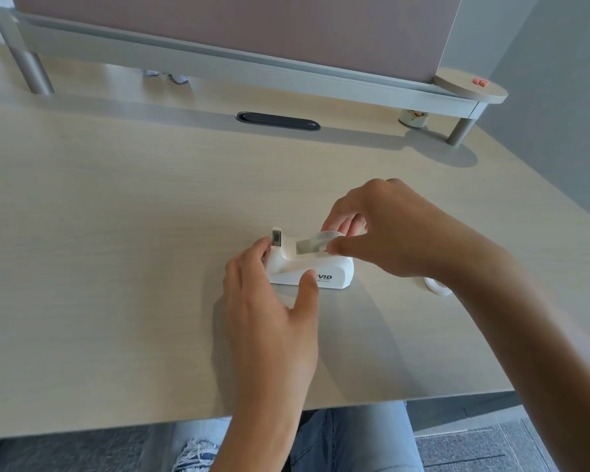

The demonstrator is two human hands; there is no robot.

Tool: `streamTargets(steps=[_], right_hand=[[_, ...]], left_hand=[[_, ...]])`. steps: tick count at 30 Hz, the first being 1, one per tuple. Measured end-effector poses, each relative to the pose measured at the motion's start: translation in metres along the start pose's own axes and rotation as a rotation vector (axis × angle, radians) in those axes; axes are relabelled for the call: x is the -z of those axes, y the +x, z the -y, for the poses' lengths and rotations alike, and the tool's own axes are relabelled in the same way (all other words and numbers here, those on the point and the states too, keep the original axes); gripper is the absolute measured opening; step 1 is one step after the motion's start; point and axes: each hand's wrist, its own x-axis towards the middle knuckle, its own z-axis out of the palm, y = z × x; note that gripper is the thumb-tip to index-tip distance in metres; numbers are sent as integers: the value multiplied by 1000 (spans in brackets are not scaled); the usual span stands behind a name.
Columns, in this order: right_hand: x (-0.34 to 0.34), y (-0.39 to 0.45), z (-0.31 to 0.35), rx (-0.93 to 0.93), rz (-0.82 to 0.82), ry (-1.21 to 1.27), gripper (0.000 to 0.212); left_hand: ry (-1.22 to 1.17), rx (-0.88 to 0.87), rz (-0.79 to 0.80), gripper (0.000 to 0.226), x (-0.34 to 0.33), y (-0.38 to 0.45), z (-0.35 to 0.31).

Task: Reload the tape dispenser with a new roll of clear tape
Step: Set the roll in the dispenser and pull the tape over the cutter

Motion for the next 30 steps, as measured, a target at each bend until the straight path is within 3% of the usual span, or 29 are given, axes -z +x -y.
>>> streamTargets(steps=[7,18,25,30], right_hand=[[-2,1,12,36,-21,-218,15],[-8,5,15,56,-28,-235,14],[-26,-17,-15,81,-217,243,35],[-44,-24,-32,97,-342,536,36]], left_hand=[[5,19,-2,51,1,0,-1],[36,10,5,63,1,2,-2],[11,-204,-106,45,-2,1,-4],[248,-347,-68,22,-12,16,-14]])
